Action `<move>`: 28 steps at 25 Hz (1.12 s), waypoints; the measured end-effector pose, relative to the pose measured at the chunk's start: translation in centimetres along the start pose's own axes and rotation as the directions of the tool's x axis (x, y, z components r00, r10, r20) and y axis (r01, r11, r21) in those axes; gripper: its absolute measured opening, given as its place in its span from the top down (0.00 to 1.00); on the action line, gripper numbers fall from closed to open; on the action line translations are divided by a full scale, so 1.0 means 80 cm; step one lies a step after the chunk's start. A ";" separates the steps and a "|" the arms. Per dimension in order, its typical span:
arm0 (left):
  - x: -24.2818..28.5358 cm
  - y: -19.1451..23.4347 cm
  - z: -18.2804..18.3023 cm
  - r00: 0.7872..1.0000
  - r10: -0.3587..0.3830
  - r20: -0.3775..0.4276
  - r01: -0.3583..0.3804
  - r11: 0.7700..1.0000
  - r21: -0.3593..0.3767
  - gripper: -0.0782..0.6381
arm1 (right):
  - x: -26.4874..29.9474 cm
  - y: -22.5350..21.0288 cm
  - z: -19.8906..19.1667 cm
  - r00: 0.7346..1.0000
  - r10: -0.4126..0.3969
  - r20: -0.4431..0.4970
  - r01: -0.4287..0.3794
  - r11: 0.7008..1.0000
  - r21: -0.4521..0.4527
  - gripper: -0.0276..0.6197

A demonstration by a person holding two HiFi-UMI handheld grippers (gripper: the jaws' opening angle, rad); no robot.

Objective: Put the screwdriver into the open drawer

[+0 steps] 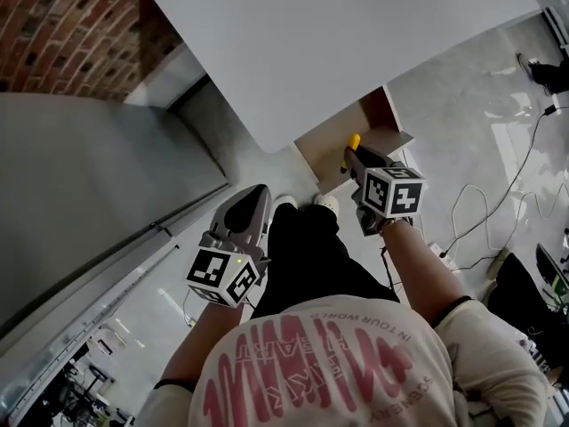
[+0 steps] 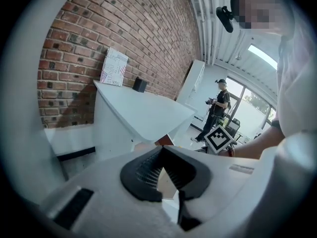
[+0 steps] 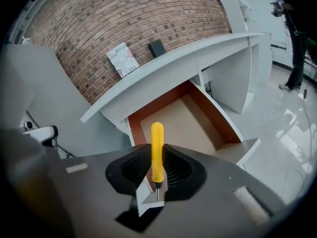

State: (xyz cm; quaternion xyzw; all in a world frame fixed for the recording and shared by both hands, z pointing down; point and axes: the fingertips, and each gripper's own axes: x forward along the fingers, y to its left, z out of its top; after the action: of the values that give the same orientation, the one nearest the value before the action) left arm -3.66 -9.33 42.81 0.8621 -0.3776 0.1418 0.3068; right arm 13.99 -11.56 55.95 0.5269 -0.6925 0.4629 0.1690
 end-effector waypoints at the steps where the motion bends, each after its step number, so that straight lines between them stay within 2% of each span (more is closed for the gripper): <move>1: -0.001 0.005 -0.003 1.000 0.005 -0.002 -0.005 1.000 -0.007 0.89 | 0.004 -0.004 -0.005 1.000 -0.007 -0.006 0.007 1.000 0.026 0.83; 5: 0.001 0.015 -0.012 1.000 0.010 -0.004 -0.010 1.000 -0.007 0.89 | 0.018 -0.025 -0.012 1.000 -0.023 -0.003 0.023 0.987 0.160 0.83; 7: 0.000 0.013 -0.018 1.000 0.010 -0.010 -0.010 1.000 -0.007 0.89 | 0.024 -0.033 -0.015 1.000 -0.029 -0.011 0.030 0.981 0.191 0.83; 16: 0.001 0.018 -0.035 1.000 0.011 -0.017 -0.010 1.000 0.010 0.89 | 0.053 -0.053 -0.015 0.996 -0.079 -0.029 0.083 0.980 0.181 0.83; 21: 0.004 0.026 -0.046 0.999 0.020 -0.029 -0.021 1.000 -0.014 0.89 | 0.069 -0.066 -0.014 0.993 -0.108 -0.046 0.115 0.974 0.195 0.83; 28: 0.009 0.043 -0.053 0.999 0.028 -0.034 -0.029 0.999 -0.022 0.89 | 0.089 -0.085 -0.018 0.986 -0.157 -0.061 0.167 0.951 0.260 0.83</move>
State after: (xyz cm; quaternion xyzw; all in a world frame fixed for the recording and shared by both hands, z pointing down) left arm -5.79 -8.86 47.84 0.8506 -0.3862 0.1566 0.3206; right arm 16.87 -14.54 64.97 0.5905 -0.5755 0.5460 0.1482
